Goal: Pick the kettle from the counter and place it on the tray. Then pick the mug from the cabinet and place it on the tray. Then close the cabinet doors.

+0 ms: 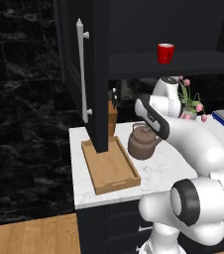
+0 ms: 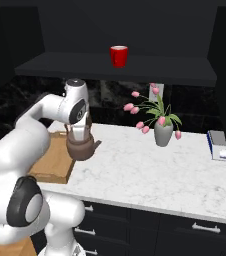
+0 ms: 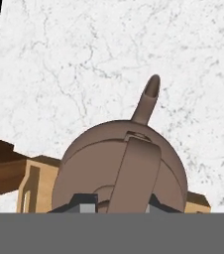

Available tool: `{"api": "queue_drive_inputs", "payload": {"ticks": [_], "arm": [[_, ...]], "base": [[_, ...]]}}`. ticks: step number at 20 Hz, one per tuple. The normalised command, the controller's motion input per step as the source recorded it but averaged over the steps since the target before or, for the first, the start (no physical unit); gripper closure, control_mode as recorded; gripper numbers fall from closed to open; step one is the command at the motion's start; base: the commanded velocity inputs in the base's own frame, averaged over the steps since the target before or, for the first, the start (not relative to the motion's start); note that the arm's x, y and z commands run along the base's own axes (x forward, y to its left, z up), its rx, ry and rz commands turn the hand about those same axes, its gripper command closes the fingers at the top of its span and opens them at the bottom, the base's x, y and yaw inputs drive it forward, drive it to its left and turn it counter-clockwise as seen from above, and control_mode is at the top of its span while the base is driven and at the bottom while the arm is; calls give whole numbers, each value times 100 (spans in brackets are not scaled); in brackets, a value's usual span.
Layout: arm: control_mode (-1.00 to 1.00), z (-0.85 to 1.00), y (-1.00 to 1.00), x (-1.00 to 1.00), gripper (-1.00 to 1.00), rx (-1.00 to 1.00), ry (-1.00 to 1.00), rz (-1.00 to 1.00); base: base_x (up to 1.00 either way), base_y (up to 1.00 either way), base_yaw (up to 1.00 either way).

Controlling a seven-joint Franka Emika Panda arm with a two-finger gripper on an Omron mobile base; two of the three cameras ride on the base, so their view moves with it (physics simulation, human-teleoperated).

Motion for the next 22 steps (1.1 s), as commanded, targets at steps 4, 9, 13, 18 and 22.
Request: {"api": "queue_drive_inputs", "payload": {"ticks": [4, 9, 13, 18, 22], "arm": [[-100, 0, 54, 0, 100, -1, 5, 1], [-100, 0, 60, 1, 100, 0, 6, 0], [-100, 0, 60, 8, 100, 0, 2, 0], [-100, -2, 52, 23, 100, -1, 0, 0], [-100, -15, 36, 23, 100, -4, 0, 0]], "base": [[0, 0, 0], [0, 0, 0], [0, 0, 0], [0, 0, 0], [0, 0, 0]]}}
